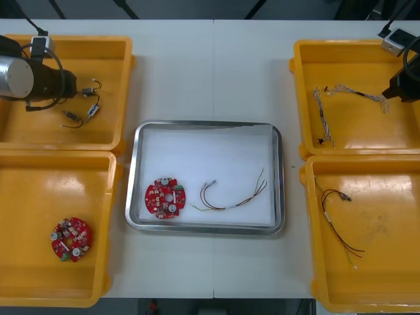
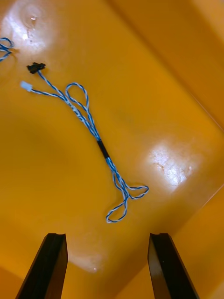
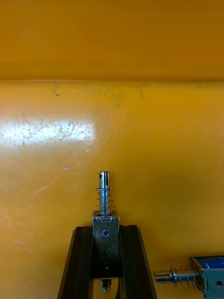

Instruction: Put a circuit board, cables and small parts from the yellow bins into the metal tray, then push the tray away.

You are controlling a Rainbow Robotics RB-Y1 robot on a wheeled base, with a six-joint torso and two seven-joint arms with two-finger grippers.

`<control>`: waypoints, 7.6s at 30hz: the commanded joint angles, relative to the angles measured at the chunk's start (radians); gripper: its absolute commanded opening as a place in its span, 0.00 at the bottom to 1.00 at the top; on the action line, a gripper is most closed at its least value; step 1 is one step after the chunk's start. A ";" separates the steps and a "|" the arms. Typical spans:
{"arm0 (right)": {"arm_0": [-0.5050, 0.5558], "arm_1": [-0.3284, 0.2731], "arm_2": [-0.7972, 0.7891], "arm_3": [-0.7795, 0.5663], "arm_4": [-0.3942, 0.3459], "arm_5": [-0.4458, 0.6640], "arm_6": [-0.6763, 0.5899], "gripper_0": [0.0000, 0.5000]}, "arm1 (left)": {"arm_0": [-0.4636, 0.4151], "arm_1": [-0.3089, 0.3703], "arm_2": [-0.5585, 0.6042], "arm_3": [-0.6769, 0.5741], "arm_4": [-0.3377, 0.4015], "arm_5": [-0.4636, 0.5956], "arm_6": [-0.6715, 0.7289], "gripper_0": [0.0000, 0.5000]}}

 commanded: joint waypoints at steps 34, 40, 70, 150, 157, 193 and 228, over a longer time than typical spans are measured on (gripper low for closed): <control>-0.133 0.189 -0.033 0.499 -0.249 -0.349 0.453 1.00 | -0.084 0.224 0.372 -0.482 0.006 0.858 0.311 0.00; -0.133 0.199 -0.032 0.519 -0.260 -0.356 0.453 1.00 | -0.039 0.201 0.424 -0.681 -0.083 0.960 0.591 0.00; -0.133 0.188 -0.033 0.610 -0.358 -0.258 0.453 0.00 | 0.199 -0.093 0.498 -1.123 -0.479 1.141 0.911 0.00; -0.058 0.234 -0.138 0.358 0.122 0.079 0.051 1.00 | 0.231 -0.230 0.139 -1.172 -0.838 1.001 1.071 0.88; -0.049 0.245 -0.136 0.358 0.139 0.076 0.048 1.00 | 0.206 -0.159 0.285 -1.252 -0.647 1.081 1.074 1.00; -0.044 0.249 -0.136 0.318 0.183 0.016 0.099 0.00 | 0.018 0.129 0.604 -0.577 -0.101 1.076 1.154 1.00; -0.045 0.212 -0.317 -0.499 0.133 0.715 0.038 0.00 | 0.019 0.097 0.357 -0.428 -0.273 0.838 1.101 1.00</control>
